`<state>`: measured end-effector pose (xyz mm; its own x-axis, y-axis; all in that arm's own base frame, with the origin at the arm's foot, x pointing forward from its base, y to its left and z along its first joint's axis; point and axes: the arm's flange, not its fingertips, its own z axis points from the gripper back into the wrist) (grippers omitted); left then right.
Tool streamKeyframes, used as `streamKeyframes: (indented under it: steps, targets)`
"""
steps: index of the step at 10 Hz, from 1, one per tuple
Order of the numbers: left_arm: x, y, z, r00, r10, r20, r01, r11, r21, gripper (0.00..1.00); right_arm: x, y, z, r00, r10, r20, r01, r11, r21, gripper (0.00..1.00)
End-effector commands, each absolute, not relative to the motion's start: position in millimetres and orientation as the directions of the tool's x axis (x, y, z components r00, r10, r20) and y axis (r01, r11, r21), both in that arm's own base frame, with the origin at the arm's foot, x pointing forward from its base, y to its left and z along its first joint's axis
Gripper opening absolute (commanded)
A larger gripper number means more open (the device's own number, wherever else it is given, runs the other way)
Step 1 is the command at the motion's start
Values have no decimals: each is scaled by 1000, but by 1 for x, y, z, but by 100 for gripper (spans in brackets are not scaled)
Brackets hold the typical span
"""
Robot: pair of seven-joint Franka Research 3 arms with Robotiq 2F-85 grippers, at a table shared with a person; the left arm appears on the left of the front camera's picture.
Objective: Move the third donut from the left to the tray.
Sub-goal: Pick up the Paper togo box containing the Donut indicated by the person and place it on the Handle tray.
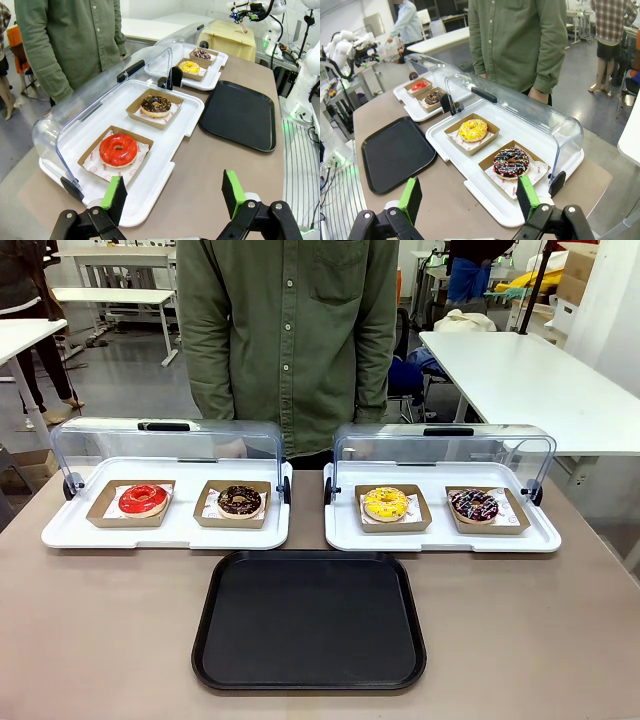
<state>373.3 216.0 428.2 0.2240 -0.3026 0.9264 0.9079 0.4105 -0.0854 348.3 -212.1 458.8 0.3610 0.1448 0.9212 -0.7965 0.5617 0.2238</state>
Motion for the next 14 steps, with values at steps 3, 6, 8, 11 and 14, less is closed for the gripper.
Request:
streamKeyframes:
  steps: [3,6,8,11,14]
  targets:
    - [374,218,430,216,-301,929,910,406,-81,100,351,-213,460,325,138,935,-806,558,198,100]
    - [374,218,430,216,-301,929,910,406,-81,100,351,-213,460,325,138,935,-806,558,198,100]
    - [374,218,430,216,-301,929,910,406,-81,100,351,-213,460,325,138,935,-806,558,198,100]
    - [374,218,430,216,-301,929,910,406,-81,100,351,-213,460,325,138,935,-806,558,198,100]
    - [374,218,430,216,-301,929,910,406,-81,100,351,-213,460,325,138,935,-806,558,198,100]
